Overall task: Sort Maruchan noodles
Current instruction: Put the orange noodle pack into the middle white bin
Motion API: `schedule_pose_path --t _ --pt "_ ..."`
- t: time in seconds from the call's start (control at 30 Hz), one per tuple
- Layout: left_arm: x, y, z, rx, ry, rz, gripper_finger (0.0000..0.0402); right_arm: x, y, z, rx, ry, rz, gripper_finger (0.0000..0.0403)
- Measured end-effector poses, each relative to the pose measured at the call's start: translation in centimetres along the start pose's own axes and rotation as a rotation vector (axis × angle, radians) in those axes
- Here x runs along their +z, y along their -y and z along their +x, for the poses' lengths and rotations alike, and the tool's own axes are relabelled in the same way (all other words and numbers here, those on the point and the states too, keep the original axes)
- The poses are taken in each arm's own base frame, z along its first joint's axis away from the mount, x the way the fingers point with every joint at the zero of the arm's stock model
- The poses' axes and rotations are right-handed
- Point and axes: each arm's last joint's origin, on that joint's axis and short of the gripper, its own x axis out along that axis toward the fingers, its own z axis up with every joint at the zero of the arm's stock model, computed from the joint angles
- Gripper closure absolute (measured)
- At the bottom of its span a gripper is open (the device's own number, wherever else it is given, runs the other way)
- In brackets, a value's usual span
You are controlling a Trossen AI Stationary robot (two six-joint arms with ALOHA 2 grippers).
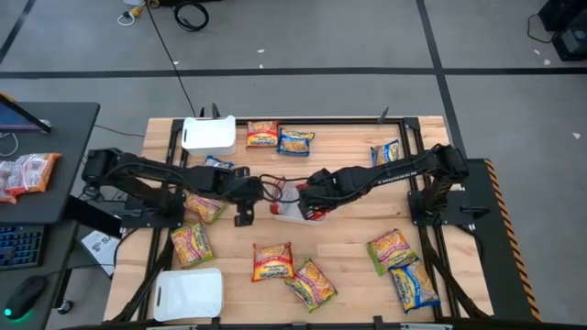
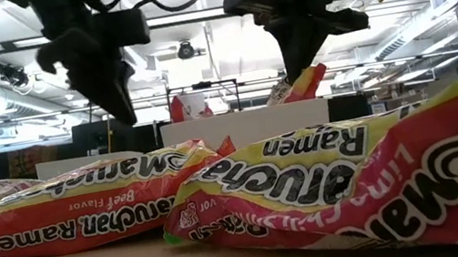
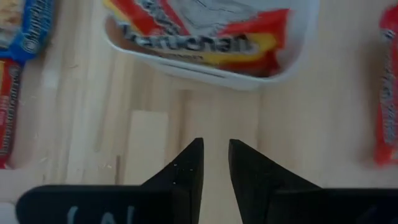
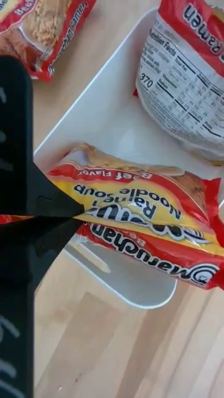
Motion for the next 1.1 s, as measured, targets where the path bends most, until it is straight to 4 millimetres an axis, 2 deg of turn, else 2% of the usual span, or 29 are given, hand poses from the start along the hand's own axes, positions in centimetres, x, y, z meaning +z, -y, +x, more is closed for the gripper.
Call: schedule_pose_path --t 0.13,0.27,0.47,0.67,0.8,0.93,1.1 --pt "-1.3 -0.8 3.0 0.029 0.062 -0.057 0.0322 0.0 0.5 0.0 -0.052 -0.008 0.080 0.0398" --pt "-2.2 -0.8 5.6 -0.013 0.061 -0.116 0.0322 -0.3 1.5 -0.4 -0.160 -0.030 0.154 0.0398" --pt "-0.7 0.9 7.3 -0.142 0.153 -0.169 0.0322 -0.5 2.3 -2.4 -0.278 -0.042 0.181 0.0399" --pt "2.3 2.5 6.9 -0.191 0.278 -0.179 0.0322 -0.5 3.1 -2.6 -0.368 -0.035 0.165 0.0399" --pt "4.8 2.6 6.3 -0.190 0.326 -0.139 0.0322 -0.1 3.4 -2.2 -0.380 -0.036 0.119 0.0399" --pt "6.3 2.0 5.2 -0.159 0.270 -0.058 0.0322 0.3 3.8 -1.7 -0.403 -0.009 0.068 0.0399" --pt "6.8 0.0 2.7 -0.039 0.123 0.079 0.0322 0.5 4.7 -0.6 -0.454 -0.032 0.046 0.0398"
